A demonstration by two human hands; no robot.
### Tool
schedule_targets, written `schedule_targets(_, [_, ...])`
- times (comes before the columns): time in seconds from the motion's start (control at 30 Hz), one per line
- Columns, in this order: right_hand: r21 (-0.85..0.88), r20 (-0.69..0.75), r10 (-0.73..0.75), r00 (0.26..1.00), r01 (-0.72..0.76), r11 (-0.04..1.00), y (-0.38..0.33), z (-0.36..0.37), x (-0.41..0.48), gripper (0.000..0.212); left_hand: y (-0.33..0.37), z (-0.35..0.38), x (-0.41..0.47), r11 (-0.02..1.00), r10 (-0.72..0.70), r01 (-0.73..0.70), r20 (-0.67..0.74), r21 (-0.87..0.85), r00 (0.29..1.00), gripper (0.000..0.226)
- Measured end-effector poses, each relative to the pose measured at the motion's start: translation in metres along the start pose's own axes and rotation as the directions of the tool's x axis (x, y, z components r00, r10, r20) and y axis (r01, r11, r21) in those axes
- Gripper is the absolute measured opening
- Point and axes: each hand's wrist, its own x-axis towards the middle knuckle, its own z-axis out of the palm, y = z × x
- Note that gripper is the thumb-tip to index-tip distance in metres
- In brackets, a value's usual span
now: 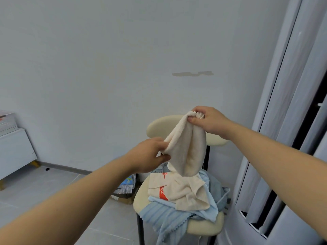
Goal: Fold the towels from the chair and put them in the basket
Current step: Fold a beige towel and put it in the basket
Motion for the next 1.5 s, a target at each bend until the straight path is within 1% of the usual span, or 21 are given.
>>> schedule_targets(0.1, [-0.066, -0.001, 0.023, 1.0, -0.023, 0.998, 0.01, -0.008, -0.001, 0.007, 0.004, -0.007, -0.002, 0.998, 0.019, -0.021, 0.026, 0.06, 0.999, 0.03])
schedule_targets(0.2, [-0.094, 0.048, 0.057, 0.997, -0.053, 0.994, 0.016, -0.009, -0.007, 0.008, 0.009, -0.02, -0.004, 0.998, -0.019, 0.018, 0.005, 0.052, 1.0, 0.039])
schedule_targets(0.27, [-0.082, 0.048, 0.059, 0.997, -0.055, 0.995, 0.017, -0.006, -0.007, 0.008, 0.012, -0.024, -0.003, 0.993, -0.107, 0.108, -0.023, 0.045, 0.994, 0.05])
schedule_targets(0.33, [-0.08, 0.035, 0.047, 0.998, -0.044, 0.996, 0.015, -0.002, -0.007, 0.009, 0.014, -0.025, -0.001, 0.974, -0.228, 0.228, -0.037, -0.005, 0.973, 0.054])
schedule_targets(0.4, [-0.095, 0.02, 0.037, 0.999, -0.035, 0.995, 0.014, 0.002, -0.005, 0.011, 0.014, -0.023, 0.0, 0.949, -0.313, 0.311, -0.036, -0.046, 0.949, 0.049])
schedule_targets(0.5, [-0.171, 0.0, 0.002, 1.0, -0.002, 0.985, 0.008, 0.006, -0.004, 0.015, 0.01, -0.018, 0.001, 0.93, -0.35, 0.339, -0.062, -0.145, 0.935, 0.028])
schedule_targets(0.53, [-0.187, -0.002, -0.013, 1.0, 0.012, 0.982, 0.005, 0.007, -0.003, 0.016, 0.01, -0.016, 0.003, 0.921, -0.357, 0.338, -0.073, -0.194, 0.931, 0.036])
schedule_targets(0.6, [-0.22, 0.011, -0.047, 0.999, 0.048, 0.974, -0.002, 0.012, -0.003, 0.017, 0.012, -0.015, 0.009, 0.894, -0.366, 0.318, -0.107, -0.316, 0.924, 0.062])
schedule_targets(0.67, [-0.245, 0.037, -0.064, 0.997, 0.071, 0.967, -0.008, 0.017, -0.005, 0.017, 0.018, -0.016, 0.019, 0.869, -0.375, 0.299, -0.129, -0.393, 0.918, 0.073])
schedule_targets(0.77, [-0.25, 0.073, -0.076, 0.994, 0.092, 0.964, -0.014, 0.024, -0.007, 0.012, 0.027, -0.017, 0.036, 0.822, -0.39, 0.288, -0.117, -0.491, 0.913, 0.065])
schedule_targets(0.87, [-0.232, 0.099, -0.091, 0.991, 0.112, 0.966, -0.017, 0.028, -0.009, 0.008, 0.033, -0.014, 0.048, 0.822, -0.379, 0.261, -0.143, -0.507, 0.914, 0.041])
schedule_targets(0.93, [-0.208, 0.103, -0.096, 0.99, 0.115, 0.971, -0.017, 0.029, -0.01, 0.01, 0.034, -0.012, 0.053, 0.803, -0.393, 0.261, -0.147, -0.536, 0.908, 0.032])
schedule_targets(1.0, [-0.164, 0.092, -0.049, 0.995, 0.063, 0.984, -0.016, 0.025, -0.011, 0.017, 0.031, -0.013, 0.055, 0.726, -0.444, 0.291, -0.102, -0.624, 0.89, 0.029])
schedule_targets(1.07, [-0.034, 0.106, 0.069, 0.992, -0.065, 0.997, -0.011, 0.016, -0.011, 0.027, 0.021, -0.017, 0.054, 0.667, -0.524, 0.357, -0.071, -0.654, 0.849, 0.029])
schedule_targets(1.1, [0.039, 0.117, 0.142, 0.983, -0.147, 0.988, -0.006, 0.009, -0.011, 0.029, 0.012, -0.019, 0.053, 0.653, -0.571, 0.392, -0.082, -0.649, 0.817, 0.029])
schedule_targets(1.13, [0.1, 0.117, 0.206, 0.972, -0.218, 0.971, 0.002, 0.002, -0.01, 0.029, 0.001, -0.021, 0.05, 0.642, -0.615, 0.421, -0.102, -0.64, 0.782, 0.029])
schedule_targets(1.2, [0.189, 0.06, 0.302, 0.951, -0.308, 0.933, 0.018, -0.012, -0.011, 0.029, -0.022, -0.027, 0.042, 0.626, -0.679, 0.471, -0.138, -0.621, 0.721, 0.028])
schedule_targets(1.27, [0.25, -0.036, 0.382, 0.923, -0.362, 0.898, 0.033, -0.024, -0.014, 0.023, -0.039, -0.034, 0.03, 0.622, -0.718, 0.525, -0.155, -0.581, 0.678, 0.022])
schedule_targets(1.33, [0.307, -0.107, 0.438, 0.893, -0.389, 0.869, 0.044, -0.033, -0.017, 0.013, -0.051, -0.039, 0.018, 0.601, -0.742, 0.553, -0.144, -0.577, 0.655, 0.013])
schedule_targets(1.4, [0.371, -0.124, 0.476, 0.87, -0.405, 0.836, 0.053, -0.038, -0.018, 0.013, -0.06, -0.041, 0.012, 0.51, -0.761, 0.539, -0.06, -0.67, 0.646, 0.005])
schedule_targets(1.5, [0.394, -0.094, 0.529, 0.843, -0.457, 0.797, 0.055, -0.038, -0.019, 0.033, -0.06, -0.041, 0.011, 0.246, -0.773, 0.437, 0.097, -0.865, 0.627, 0.007])
